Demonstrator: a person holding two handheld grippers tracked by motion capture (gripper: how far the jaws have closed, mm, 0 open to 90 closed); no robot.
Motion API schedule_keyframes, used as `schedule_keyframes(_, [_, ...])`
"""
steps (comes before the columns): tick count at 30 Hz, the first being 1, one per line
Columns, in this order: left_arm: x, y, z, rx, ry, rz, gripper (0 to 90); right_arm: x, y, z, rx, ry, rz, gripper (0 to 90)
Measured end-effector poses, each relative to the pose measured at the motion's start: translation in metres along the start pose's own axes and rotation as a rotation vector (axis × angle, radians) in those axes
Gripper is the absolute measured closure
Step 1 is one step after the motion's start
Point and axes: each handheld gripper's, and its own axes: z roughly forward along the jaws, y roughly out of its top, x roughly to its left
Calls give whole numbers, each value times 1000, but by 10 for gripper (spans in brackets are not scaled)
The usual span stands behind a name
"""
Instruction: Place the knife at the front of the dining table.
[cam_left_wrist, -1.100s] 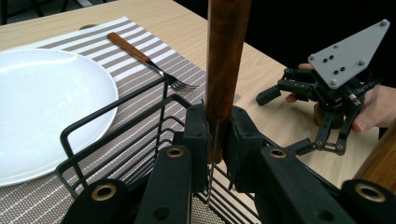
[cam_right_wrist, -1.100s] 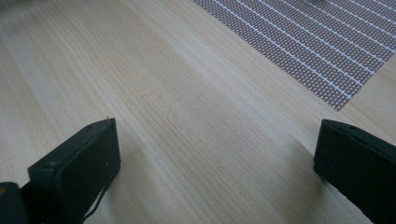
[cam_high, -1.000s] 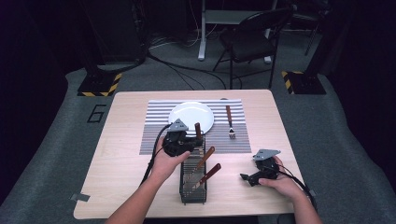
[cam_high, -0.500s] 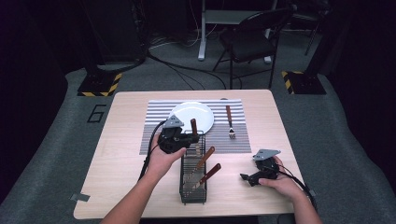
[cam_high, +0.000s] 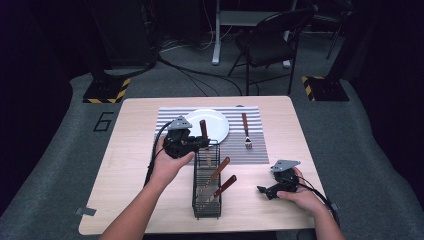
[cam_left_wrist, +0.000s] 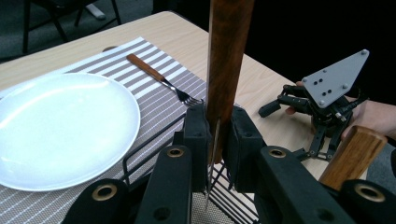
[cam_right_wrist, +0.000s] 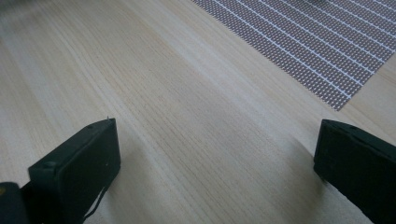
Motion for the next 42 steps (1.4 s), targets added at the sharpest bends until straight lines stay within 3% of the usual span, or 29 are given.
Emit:
schedule_keyframes(18, [-3, 33, -29, -40, 17, 23, 803, 0, 0, 0, 0, 0, 0, 0])
schedule_keyframes(27, [1, 48, -51, -67, 50, 32, 802, 0, 0, 0, 0, 0, 0, 0])
schedule_keyframes(42, [27, 47, -68, -67, 126, 4, 802, 0, 0, 0, 0, 0, 1, 0])
